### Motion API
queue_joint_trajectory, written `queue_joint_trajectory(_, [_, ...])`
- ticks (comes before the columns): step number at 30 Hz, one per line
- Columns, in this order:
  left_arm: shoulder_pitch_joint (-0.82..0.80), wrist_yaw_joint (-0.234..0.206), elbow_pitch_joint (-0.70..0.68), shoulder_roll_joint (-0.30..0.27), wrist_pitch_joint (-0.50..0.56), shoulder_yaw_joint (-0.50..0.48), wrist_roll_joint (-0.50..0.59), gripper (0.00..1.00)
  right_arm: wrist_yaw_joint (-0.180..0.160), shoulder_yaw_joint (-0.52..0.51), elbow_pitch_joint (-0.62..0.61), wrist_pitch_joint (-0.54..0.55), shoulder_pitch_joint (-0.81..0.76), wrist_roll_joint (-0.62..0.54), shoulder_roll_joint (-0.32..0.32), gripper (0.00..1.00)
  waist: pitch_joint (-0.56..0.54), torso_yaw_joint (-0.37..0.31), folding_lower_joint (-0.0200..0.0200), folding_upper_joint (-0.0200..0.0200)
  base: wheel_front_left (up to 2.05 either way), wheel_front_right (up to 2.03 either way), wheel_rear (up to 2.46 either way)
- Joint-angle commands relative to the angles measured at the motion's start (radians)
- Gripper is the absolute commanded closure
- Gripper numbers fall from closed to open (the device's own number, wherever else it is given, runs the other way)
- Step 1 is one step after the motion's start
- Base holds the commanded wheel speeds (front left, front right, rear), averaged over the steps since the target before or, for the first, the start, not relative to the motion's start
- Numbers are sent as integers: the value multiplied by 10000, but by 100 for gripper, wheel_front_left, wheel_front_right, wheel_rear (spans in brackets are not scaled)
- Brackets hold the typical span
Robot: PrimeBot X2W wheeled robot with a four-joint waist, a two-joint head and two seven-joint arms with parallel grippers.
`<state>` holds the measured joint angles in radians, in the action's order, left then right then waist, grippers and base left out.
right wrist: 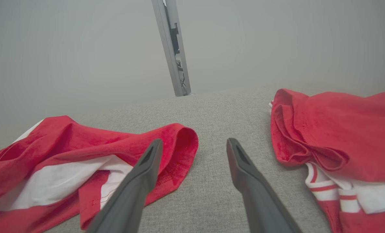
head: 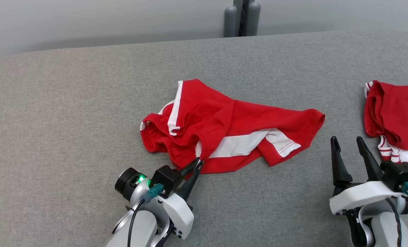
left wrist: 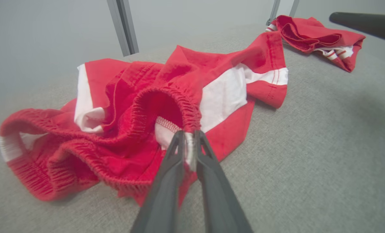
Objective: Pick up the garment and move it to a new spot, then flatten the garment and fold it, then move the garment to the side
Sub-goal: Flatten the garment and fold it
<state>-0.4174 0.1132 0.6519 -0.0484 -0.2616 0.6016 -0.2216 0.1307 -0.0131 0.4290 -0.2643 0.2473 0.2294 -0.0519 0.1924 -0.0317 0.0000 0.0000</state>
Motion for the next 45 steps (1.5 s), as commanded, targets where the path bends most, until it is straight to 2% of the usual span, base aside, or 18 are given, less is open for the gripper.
queue_joint_trajectory(1, [-144,-22,-38,-47,-40,20,-61,100,0,-22,39,0,25,-58,-19,0,-20,46,0,0,0,0,0])
queue_joint_trajectory(11, [17,-260,-393,-49,-40,-161,-179,100,0,334,615,0,14,114,-7,0,-203,522,0,0,0,0,0])
queue_joint_trajectory(16, [364,-423,-1276,-47,-42,-719,-156,100,0,1013,1522,0,152,1760,-17,0,-387,887,0,0,0,0,0])
queue_joint_trajectory(26, [840,-349,-2194,-47,-42,-1114,-46,100,0,2083,2575,14,715,3867,-47,0,-555,1291,0,0,0,0,0])
queue_joint_trajectory(35, [924,-323,-2319,-47,-42,-1172,-42,100,0,2799,3569,21,1157,4800,-257,0,-576,1328,0,0,0,0,0])
queue_joint_trajectory(45, [891,-308,-2359,-47,-42,-1144,-5,100,0,3380,3830,1,1437,5573,-374,0,-493,1304,0,0,0,0,0])
